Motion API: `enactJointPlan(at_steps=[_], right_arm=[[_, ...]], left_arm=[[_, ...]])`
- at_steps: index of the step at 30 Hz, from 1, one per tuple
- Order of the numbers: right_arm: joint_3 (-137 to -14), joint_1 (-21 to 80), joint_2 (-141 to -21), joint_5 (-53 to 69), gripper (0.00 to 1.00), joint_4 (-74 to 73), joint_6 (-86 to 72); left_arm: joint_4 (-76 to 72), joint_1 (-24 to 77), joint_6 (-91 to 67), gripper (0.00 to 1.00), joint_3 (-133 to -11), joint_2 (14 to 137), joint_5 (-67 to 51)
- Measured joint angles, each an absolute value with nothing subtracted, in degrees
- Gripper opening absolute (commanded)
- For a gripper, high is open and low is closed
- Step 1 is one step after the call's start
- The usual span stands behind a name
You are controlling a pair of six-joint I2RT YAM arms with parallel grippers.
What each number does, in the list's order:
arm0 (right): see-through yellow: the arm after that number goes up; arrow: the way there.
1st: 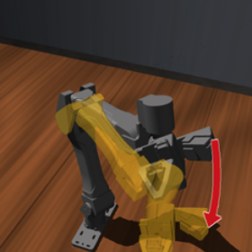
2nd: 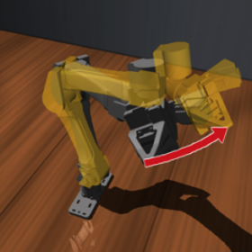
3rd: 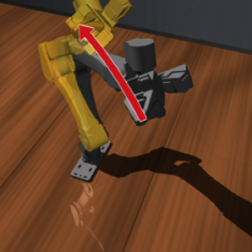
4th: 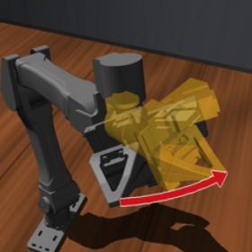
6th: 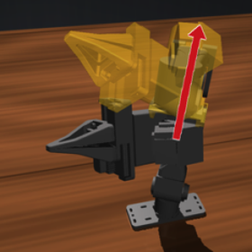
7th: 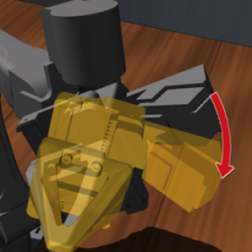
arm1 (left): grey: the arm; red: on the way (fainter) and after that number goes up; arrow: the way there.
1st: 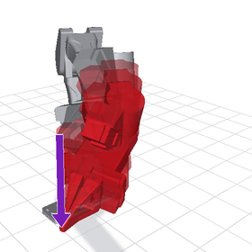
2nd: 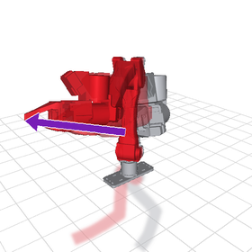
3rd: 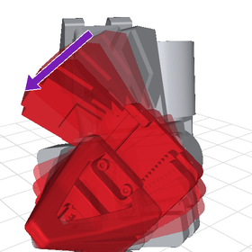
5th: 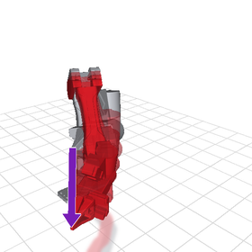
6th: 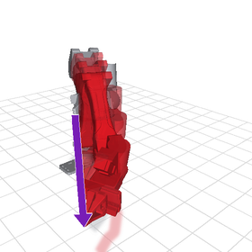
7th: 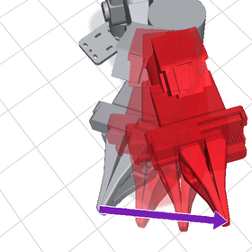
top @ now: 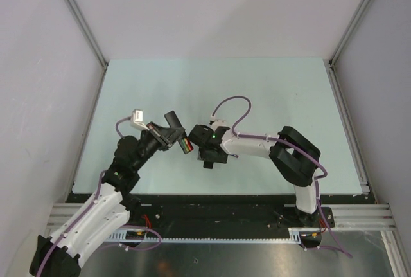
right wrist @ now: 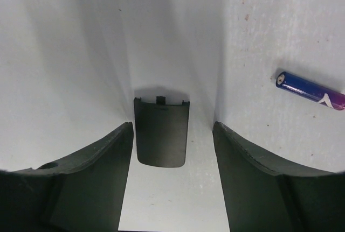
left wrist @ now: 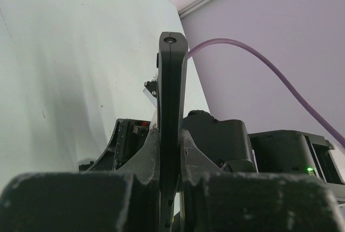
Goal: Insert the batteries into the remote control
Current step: Pick up the battery cover at the center of the board.
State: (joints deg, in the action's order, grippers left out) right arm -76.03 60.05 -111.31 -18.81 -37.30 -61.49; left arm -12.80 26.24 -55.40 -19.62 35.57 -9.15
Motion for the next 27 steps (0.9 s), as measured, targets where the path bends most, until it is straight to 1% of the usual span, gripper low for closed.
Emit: enactJointPlan(at_steps=[4, 12, 19, 24, 26, 27], right_arm=[[-76.1, 60.3, -111.3, -18.8, 0.61, -38.6, -61.5], [-79.2, 60.7, -113.4, -18.7, 0.6, -41.8, -60.9], [-81.9, 60.9, -115.3, -18.4, 0.5, -45.0, -59.5], [-82.2, 60.9, -115.5, -17.5, 0.47, -45.3, -59.1], [-82.3, 60.9, -115.5, -17.5, 0.4, -45.3, -58.9], [-82.3, 60.9, -115.5, -17.5, 0.34, -45.4, -58.8]], left_arm=[[-12.2, 26.5, -55.2, 0.0, -19.6, 35.3, -9.1], [-10.1, 26.7, -54.1, 0.0, -19.6, 34.0, -7.0], [-8.8, 26.7, -53.4, 0.0, -19.6, 33.5, -5.1], [-8.5, 26.7, -53.3, 0.0, -19.6, 33.3, -4.8], [-8.4, 26.7, -53.3, 0.0, -19.6, 33.3, -4.8], [-8.4, 26.7, -53.3, 0.0, -19.6, 33.3, -4.8]])
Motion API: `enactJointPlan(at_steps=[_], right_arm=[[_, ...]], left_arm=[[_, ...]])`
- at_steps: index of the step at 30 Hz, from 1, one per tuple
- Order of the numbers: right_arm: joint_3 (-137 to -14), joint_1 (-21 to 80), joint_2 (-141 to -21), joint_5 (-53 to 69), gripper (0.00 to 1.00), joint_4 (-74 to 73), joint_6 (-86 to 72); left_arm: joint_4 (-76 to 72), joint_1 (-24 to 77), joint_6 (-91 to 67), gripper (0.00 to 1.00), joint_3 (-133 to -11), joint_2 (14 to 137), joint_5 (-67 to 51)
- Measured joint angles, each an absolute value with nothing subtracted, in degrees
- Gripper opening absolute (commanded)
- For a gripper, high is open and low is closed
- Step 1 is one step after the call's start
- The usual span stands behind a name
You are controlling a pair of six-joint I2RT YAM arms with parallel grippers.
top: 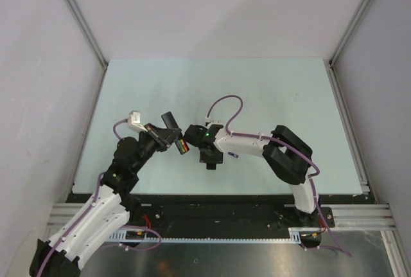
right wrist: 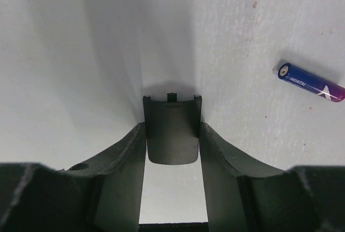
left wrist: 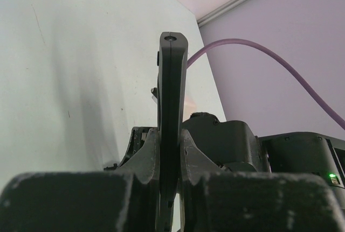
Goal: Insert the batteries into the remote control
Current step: Pick up the battery cover at the center of the board.
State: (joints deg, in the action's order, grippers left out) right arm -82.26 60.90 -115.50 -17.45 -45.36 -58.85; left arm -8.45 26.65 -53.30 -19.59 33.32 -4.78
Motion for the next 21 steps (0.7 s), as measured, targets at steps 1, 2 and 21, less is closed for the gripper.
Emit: enactJointPlan(at_steps=[1, 2, 21], right_arm=[[-82.3, 60.9, -115.5, -17.4, 0.31, -45.4, -58.8], [-82.3, 60.9, -115.5, -17.4, 0.27, -45.4, -58.7], [-79.2, 63.4, -102.9, -19.3, 0.0, -52.2, -47.8]], left_arm=[[-8.4, 26.7, -53.3, 0.0, -19.6, 33.3, -4.8], [-8.4, 26.7, -53.3, 0.0, -19.6, 33.3, -4.8], [-12.9, 28.2, -55.2, 0.0, -22.5, 40.2, -8.8]])
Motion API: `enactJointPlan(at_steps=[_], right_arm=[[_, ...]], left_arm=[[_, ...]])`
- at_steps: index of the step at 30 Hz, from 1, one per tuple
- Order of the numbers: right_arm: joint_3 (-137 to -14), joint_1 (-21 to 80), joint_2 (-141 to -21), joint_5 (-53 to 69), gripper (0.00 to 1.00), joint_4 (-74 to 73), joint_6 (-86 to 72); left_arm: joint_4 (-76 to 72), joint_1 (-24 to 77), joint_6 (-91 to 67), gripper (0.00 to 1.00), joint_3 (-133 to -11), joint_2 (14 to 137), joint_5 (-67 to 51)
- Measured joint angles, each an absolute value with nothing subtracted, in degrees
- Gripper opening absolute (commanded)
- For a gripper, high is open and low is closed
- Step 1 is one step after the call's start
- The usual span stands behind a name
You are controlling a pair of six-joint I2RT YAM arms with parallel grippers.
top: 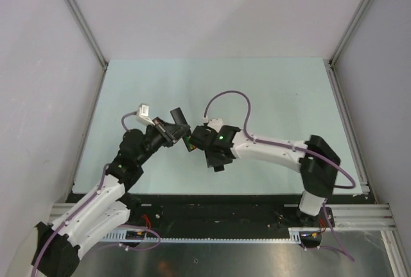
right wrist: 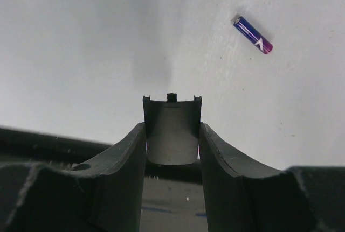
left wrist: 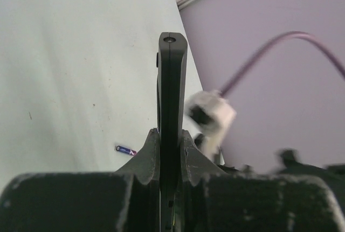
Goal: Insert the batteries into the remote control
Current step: Pick up the battery cover at the center of the board, then load the battery cover into the remote control.
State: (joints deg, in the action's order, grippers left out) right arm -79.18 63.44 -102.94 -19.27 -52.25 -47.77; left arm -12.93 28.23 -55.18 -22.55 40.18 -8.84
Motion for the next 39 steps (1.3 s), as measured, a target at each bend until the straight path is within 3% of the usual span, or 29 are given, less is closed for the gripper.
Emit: enactJointPlan(at_steps=[15, 39], right_arm=[[-79.2, 58.2, -81.4, -18.3, 0.0, -57.3, -31.9], [-95.5, 52.0, -89.0, -11.3, 0.0, -59.8, -24.3]], left_arm=[[-23.7, 28.3, -60.7, 0.0, -28.1, 62.9, -15.7], [-68.6, 29.4, -88.2, 0.0, -31.2, 95.8, -25.0]])
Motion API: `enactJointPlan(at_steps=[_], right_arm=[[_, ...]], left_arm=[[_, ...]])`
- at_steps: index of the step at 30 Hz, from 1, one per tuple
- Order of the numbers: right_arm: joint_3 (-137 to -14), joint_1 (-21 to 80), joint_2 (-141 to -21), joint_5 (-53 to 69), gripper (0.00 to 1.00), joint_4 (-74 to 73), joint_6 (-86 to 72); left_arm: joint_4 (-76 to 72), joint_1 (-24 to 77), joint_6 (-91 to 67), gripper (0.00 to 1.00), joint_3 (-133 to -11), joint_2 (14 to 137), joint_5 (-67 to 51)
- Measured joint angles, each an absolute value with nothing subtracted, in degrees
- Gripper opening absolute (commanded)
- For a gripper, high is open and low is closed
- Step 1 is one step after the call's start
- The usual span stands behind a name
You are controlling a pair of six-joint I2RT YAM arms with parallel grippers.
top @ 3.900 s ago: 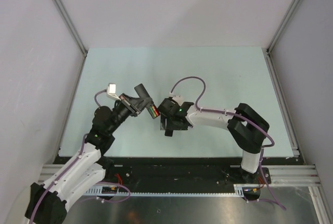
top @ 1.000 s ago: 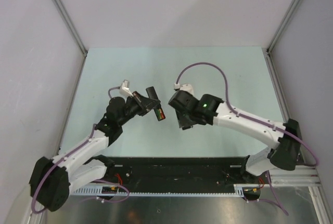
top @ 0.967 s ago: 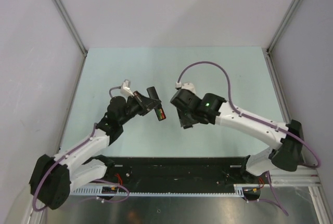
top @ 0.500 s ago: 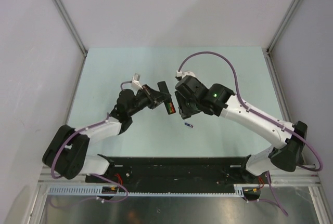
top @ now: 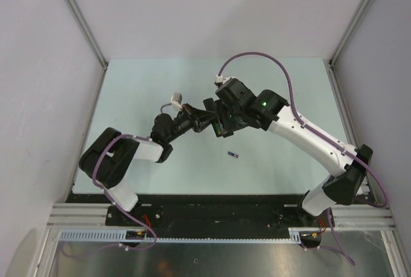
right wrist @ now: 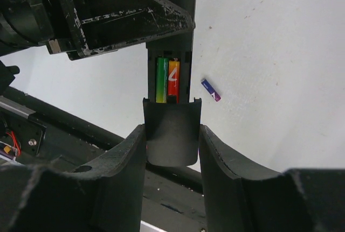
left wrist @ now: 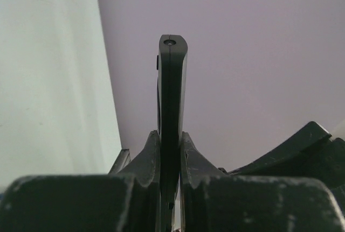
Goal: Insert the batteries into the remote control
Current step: Load the battery cover into the remote control.
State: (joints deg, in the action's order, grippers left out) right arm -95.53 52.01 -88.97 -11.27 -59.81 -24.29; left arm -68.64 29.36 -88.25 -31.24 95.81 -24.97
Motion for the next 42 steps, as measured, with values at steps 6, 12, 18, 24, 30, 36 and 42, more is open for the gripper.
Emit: enactJointPlan(at_steps=[6, 12, 18, 24, 30, 36, 42], right_arm=[[-96.6, 52.1, -89.3, -11.0, 0.0, -61.8, -23.1], [-96.6, 52.7, -89.8, -10.9, 0.0, -63.2, -22.4], [-96.6, 53.5, -90.4, -11.6, 0.0, -65.1, -22.4], [-97.5, 54.0, -91.4, -12.9, 0.0, -66.4, -22.4], [-98.1, 54.0, -92.7, -13.6, 0.0, -66.8, -22.4], [-98.1, 53.8, -93.2, -13.5, 0.0, -67.0, -22.7], [-98.1, 53.7, -93.2, -11.9, 0.0, -66.6, -24.0]], left_arm=[[-72.6, 30.7, -89.1, 0.0, -31.3, 95.7, -25.7], [-72.9, 31.9, -87.5, 0.0, -31.0, 93.8, -25.7], [-71.1, 32.9, -84.5, 0.0, -30.5, 90.3, -25.6], [-64.2, 34.3, -80.4, 0.0, -30.5, 87.4, -24.4], [-57.4, 35.3, -77.5, 0.0, -30.5, 84.8, -22.5], [-53.8, 35.3, -77.0, 0.0, -30.5, 84.0, -20.8], [-52.2, 35.4, -77.0, 0.0, -30.5, 83.6, -19.5]])
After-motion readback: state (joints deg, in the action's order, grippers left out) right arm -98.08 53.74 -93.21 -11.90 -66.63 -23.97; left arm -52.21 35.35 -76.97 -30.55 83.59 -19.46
